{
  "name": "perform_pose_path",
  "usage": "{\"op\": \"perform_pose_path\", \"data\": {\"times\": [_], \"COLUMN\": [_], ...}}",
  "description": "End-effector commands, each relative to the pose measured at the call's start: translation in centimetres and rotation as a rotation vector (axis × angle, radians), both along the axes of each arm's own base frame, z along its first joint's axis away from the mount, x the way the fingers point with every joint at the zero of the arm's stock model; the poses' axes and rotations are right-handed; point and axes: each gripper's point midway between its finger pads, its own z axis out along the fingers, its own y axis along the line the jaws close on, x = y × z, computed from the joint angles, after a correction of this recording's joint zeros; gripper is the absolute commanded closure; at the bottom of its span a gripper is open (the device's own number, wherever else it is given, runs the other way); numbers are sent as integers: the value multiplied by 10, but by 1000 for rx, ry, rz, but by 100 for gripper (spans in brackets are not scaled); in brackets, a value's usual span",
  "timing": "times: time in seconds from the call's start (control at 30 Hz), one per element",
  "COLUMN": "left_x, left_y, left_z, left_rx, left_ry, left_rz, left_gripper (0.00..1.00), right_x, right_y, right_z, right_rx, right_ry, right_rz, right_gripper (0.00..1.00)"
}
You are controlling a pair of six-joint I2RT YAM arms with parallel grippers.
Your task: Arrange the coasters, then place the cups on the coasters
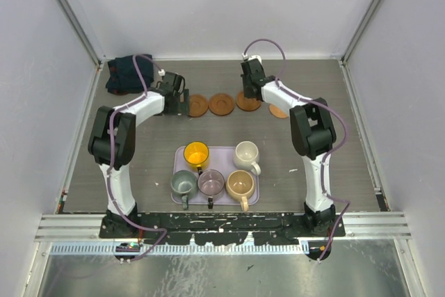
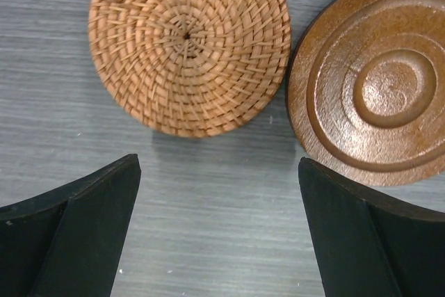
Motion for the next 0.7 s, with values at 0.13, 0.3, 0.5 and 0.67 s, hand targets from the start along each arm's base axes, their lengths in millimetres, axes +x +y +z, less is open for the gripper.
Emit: {"op": "perform_pose_path", "data": {"times": [0.13,0.3,0.5,0.67], "left_x": [19,25,30,27], "left_y": [-8,-8,-6,-3], "left_z": [-6,-12,-16,-16], "left_rx": [-18,-7,0,10], "left_ry": [-3,6,14,20], "left_rz": [-15,-9,3,9], "left_gripper": [2,2,2,2], "right_x": [21,20,11,-1], "right_y": [18,16,13,9], "right_z": [7,-4,-23,-36], "right_rx": [45,38,33,37], "right_ry": [-64,-44,-1,29], "right_rz": [42,40,38,28], "right_gripper": [99,99,99,99]}}
